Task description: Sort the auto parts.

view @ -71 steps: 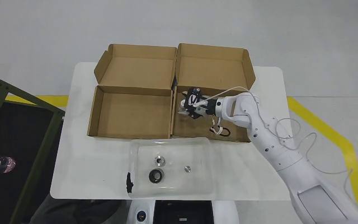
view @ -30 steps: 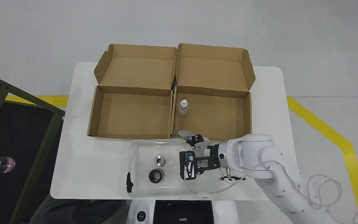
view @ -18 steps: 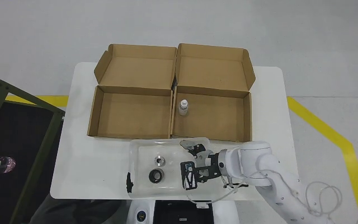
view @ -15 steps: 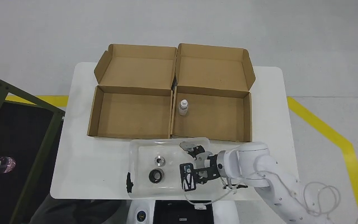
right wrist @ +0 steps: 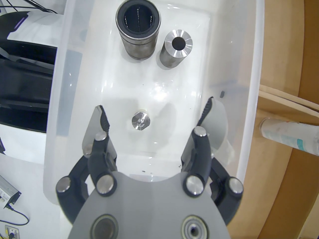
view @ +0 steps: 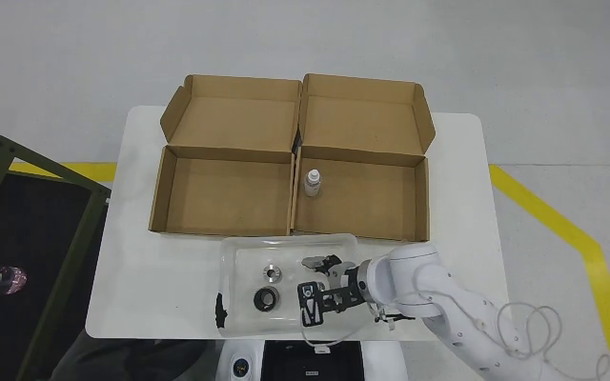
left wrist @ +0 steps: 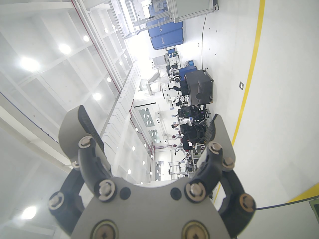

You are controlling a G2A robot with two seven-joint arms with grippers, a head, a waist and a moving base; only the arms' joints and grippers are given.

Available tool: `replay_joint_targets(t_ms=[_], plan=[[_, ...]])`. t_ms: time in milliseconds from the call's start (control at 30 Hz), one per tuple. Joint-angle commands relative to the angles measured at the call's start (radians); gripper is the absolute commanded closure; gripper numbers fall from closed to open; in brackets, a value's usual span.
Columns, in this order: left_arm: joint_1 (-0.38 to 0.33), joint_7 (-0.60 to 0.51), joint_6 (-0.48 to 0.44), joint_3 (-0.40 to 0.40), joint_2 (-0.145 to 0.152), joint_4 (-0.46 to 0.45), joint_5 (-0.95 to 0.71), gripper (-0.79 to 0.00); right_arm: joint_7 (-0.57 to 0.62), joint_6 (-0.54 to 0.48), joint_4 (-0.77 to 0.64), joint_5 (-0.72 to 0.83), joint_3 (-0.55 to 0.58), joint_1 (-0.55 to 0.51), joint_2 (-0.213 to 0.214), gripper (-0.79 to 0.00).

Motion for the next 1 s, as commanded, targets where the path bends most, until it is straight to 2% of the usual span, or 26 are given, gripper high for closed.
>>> replay_joint_targets(t_ms=[0, 400, 500, 567, 633, 700, 800, 900, 933, 967], plan=[[0.000, 0.000, 0.000, 0.000, 0.000, 0.000, 0.000, -0.785, 0.012, 0.012, 0.006, -0.008, -0.020, 0.013, 0.000, -0.622], [0.000, 0.000, 0.000, 0.000, 0.000, 0.000, 0.000, -0.785, 0.089, 0.089, 0.046, -0.021, -0.160, 0.098, 0.008, -0.480], [0.000, 0.000, 0.000, 0.000, 0.000, 0.000, 0.000, -0.785, 0.109, 0.109, 0.053, -0.015, -0.190, 0.118, 0.012, -0.456], [0.000, 0.000, 0.000, 0.000, 0.000, 0.000, 0.000, -0.785, 0.123, 0.123, 0.058, -0.012, -0.210, 0.132, 0.016, -0.477], [0.000, 0.000, 0.000, 0.000, 0.000, 0.000, 0.000, -0.785, 0.135, 0.135, 0.059, -0.007, -0.228, 0.146, 0.019, -0.449], [0.000, 0.000, 0.000, 0.000, 0.000, 0.000, 0.000, -0.785, 0.146, 0.146, 0.062, 0.001, -0.247, 0.161, 0.023, -0.388], [0.000, 0.000, 0.000, 0.000, 0.000, 0.000, 0.000, -0.785, 0.160, 0.160, 0.063, 0.015, -0.270, 0.182, 0.028, -0.336], [0.000, 0.000, 0.000, 0.000, 0.000, 0.000, 0.000, -0.785, 0.169, 0.169, 0.063, 0.033, -0.290, 0.201, 0.033, -0.200], [0.000, 0.000, 0.000, 0.000, 0.000, 0.000, 0.000, -0.785, 0.171, 0.171, 0.064, 0.037, -0.297, 0.208, 0.034, -0.135], [0.000, 0.000, 0.000, 0.000, 0.000, 0.000, 0.000, -0.785, 0.172, 0.172, 0.064, 0.043, -0.303, 0.214, 0.035, -0.025]])
